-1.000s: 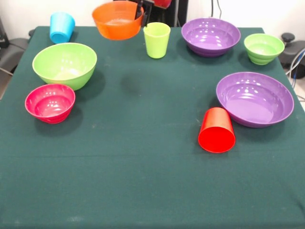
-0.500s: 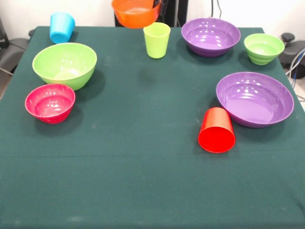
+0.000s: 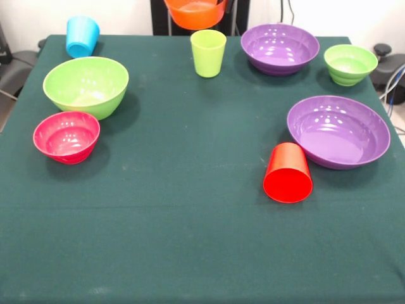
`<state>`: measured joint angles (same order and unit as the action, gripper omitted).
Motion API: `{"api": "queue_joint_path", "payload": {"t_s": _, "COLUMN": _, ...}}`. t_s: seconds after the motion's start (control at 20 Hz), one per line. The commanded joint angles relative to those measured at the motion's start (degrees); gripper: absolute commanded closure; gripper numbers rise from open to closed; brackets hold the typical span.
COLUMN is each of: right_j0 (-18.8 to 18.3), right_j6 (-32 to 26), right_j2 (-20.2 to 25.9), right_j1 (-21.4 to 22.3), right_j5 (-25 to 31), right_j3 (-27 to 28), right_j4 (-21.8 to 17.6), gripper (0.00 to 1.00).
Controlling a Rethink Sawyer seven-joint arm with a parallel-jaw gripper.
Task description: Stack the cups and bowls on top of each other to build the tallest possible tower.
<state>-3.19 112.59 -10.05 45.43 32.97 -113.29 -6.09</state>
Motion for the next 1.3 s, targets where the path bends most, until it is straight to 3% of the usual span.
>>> {"api": "queue_joint_path", "payload": {"t_s": 0.05, "right_j0": 1.2, "right_j6": 10.7, "right_j2": 1.8, "right_j1": -2.2, "right_j5": -0.1, "right_j3": -2.5, "right_j4": 2.7, "gripper": 1.00}}
{"api": "queue_joint_path", "payload": {"t_s": 1.3, "right_j0": 1.1, "right_j6": 11.8, "right_j2": 3.1, "right_j1": -5.6, "right_j5": -4.5, "right_j3": -2.0, "right_j4": 4.4, "gripper": 1.00}}
